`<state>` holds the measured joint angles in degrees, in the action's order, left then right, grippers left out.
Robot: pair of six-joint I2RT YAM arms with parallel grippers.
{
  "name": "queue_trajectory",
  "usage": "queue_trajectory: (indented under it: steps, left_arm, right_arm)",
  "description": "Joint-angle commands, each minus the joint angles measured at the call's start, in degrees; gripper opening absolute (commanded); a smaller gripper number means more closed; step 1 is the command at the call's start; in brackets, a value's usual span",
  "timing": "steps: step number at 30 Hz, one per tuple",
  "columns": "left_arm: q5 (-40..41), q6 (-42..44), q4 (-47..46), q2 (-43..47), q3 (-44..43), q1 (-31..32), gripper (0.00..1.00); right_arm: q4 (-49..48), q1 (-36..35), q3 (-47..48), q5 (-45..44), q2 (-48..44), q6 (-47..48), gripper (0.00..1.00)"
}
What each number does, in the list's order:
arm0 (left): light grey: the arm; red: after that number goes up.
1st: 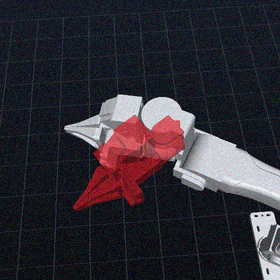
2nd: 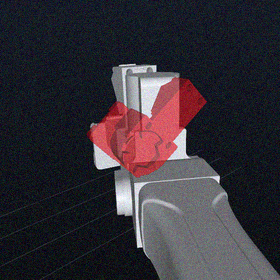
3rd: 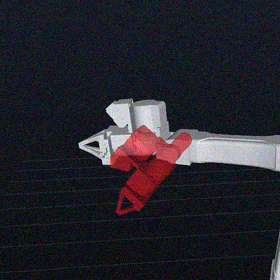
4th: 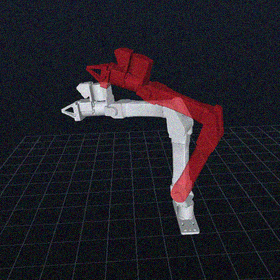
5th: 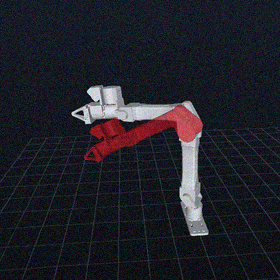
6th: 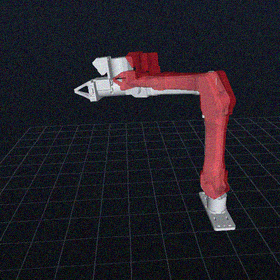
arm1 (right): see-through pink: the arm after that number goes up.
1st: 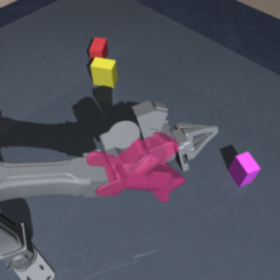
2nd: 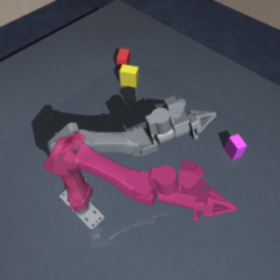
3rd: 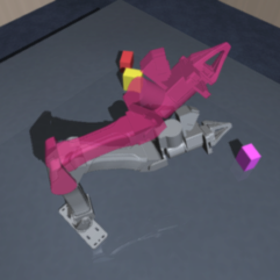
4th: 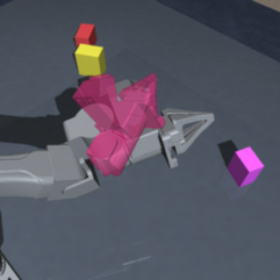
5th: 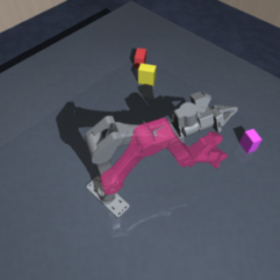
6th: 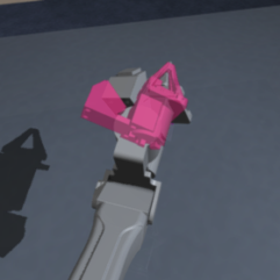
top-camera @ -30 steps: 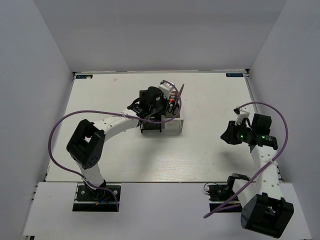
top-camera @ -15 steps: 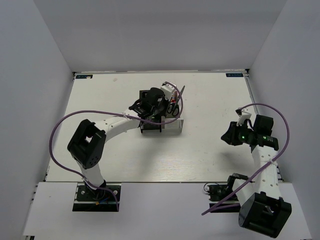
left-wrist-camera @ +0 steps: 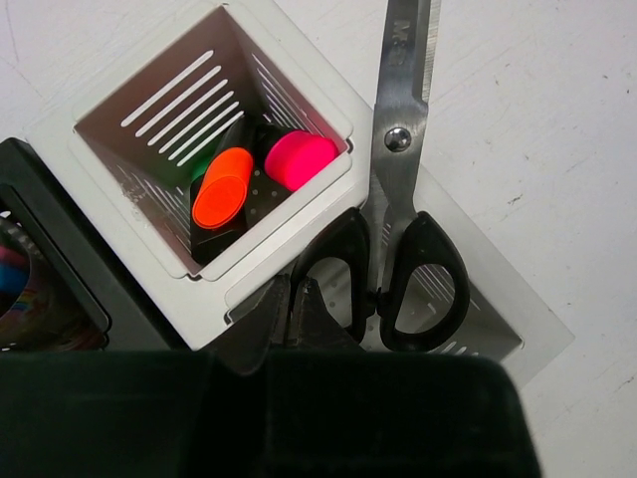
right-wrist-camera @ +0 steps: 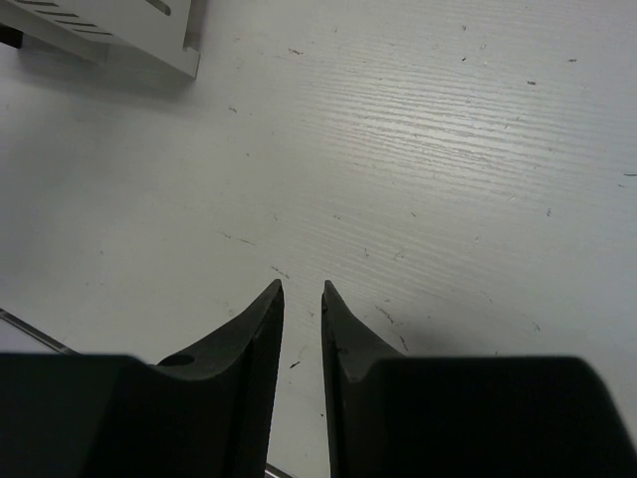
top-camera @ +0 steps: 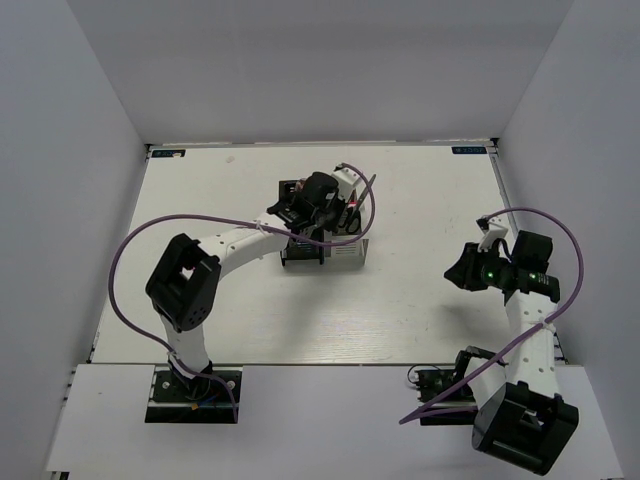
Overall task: Sort the stationery into containers
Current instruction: Place the stationery into the container
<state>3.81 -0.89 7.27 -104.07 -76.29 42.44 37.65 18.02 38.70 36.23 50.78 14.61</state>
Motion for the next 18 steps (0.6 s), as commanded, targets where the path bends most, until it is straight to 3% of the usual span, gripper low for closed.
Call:
queue_trajectory:
  steps: [1,16,18]
  left_arm:
    - [0.4,0.45,1.69,-0.16,-3.16,0.89,0.06]
    - [0.93,0.18,3.63,-0.61,-4.04,0.89,0.14]
    - [0.84,0.27,4.07,-0.61,-4.3,0.89,0.04]
  right_arm:
    - [0.67,0.96,-0.02,2.35,-0.25,0.77,0.26]
    - [1.72,4.91,-0.47,6.05,0.1,2.61,0.27]
    - [1.81,4.92,-0.55,6.22,-0.42,2.88,0.27]
